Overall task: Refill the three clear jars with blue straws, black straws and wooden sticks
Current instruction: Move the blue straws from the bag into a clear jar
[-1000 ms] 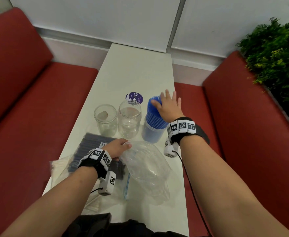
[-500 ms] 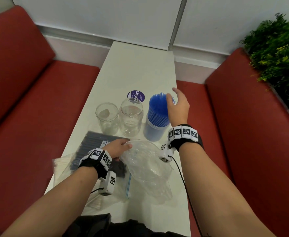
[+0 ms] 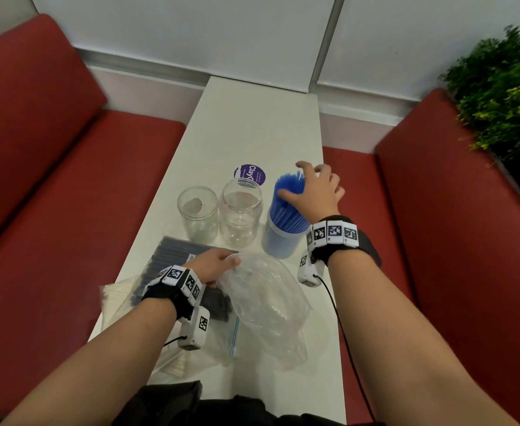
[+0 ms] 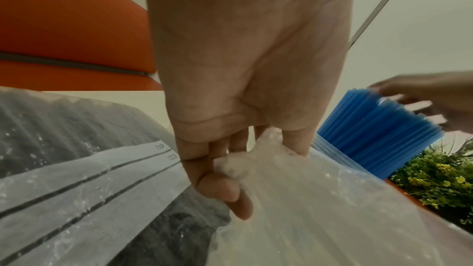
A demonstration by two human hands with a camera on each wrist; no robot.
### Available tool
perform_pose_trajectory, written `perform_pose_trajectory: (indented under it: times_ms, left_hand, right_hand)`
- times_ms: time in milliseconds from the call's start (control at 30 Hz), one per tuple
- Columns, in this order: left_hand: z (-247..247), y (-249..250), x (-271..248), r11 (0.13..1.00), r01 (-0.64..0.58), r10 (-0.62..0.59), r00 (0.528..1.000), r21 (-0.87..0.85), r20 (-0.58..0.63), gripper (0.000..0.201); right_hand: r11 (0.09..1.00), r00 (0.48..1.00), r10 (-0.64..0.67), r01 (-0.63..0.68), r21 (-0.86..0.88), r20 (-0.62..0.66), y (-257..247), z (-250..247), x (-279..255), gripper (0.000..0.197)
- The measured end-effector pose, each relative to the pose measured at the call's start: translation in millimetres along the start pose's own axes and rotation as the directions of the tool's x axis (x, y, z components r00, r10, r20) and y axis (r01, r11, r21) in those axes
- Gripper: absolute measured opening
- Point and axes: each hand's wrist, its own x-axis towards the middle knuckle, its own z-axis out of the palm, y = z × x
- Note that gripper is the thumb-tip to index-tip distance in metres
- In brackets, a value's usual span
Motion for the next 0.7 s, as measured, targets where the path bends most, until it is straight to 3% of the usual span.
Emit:
perform_pose_trajectory:
  times_ms: [33, 100, 167, 300, 367, 500, 533, 600, 667, 700]
  left_hand:
    - [0.5, 1.8, -0.4, 0.999, -0.012, 0.011, 1.000, -0.033, -0.006, 0.044]
    - [1.3, 5.9, -1.8, 0.999, -0.014, 0.012, 0.999, -0.039, -0.044, 0.054]
    - [2.4, 8.7, -1.4, 1.000, -0.005, 0.007, 0.996, 0.022, -0.088, 0.053]
    - [7.0, 10.8, 1.1, 1.000, 0.011, -0.012, 0.998, -0.016, -0.069, 0.042]
    - [8.6, 10.9, -0.8, 1.000, 0.012, -0.013, 0.999, -0.026, -0.043, 0.037]
    - [12.3, 8.1, -3.0, 0.994, -0.003, 0.005, 1.000, -0.109, 0.014, 0.024]
    - [13.0, 7.5, -3.6, 0.994, 0.001, 0.001, 1.000, -0.109, 0.018, 0.023]
    - [14.7, 8.9, -5.3, 0.994, 0.001, 0.000, 1.000, -0.108, 0.014, 0.026]
    - [17.0, 11.8, -6.7, 0.993, -0.001, 0.002, 1.000, -0.117, 0.007, 0.026]
    - [17.7, 12.7, -7.5, 0.993, -0.003, 0.004, 1.000, -0.120, 0.007, 0.024]
  right_hand:
    - [0.996, 0.991, -0.034, 0.045, 0.078, -0.128, -3.4, -3.4, -4.6, 0.056]
    - [0.975, 0.922, -0.097, 0.164, 0.150, -0.376, -12.7, -7.1, -15.2, 0.038]
    - [0.972, 0.888, -0.148, 0.212, 0.102, -0.435, -18.8, -8.2, -22.7, 0.027]
    - [0.971, 0.982, -0.108, 0.137, 0.197, -0.154, -11.3, -13.4, -20.9, 0.029]
    - [0.985, 0.993, -0.093, 0.102, 0.137, -0.069, -5.0, -15.1, -21.5, 0.031]
    - [0.992, 0.938, -0.081, 0.109, 0.064, -0.336, 3.3, -13.8, -19.4, 0.036]
    - [0.997, 0.955, -0.066, 0.078, 0.030, -0.288, 4.6, -11.3, -17.6, 0.044]
    - [1.000, 1.000, -0.016, 0.016, -0.026, -0.015, 7.3, -4.3, -15.6, 0.060]
    - [0.999, 0.981, 0.014, -0.007, -0.035, 0.195, 12.5, 4.0, -15.8, 0.068]
    - [1.000, 0.980, 0.005, -0.004, -0.003, 0.197, 15.3, 6.0, -16.6, 0.067]
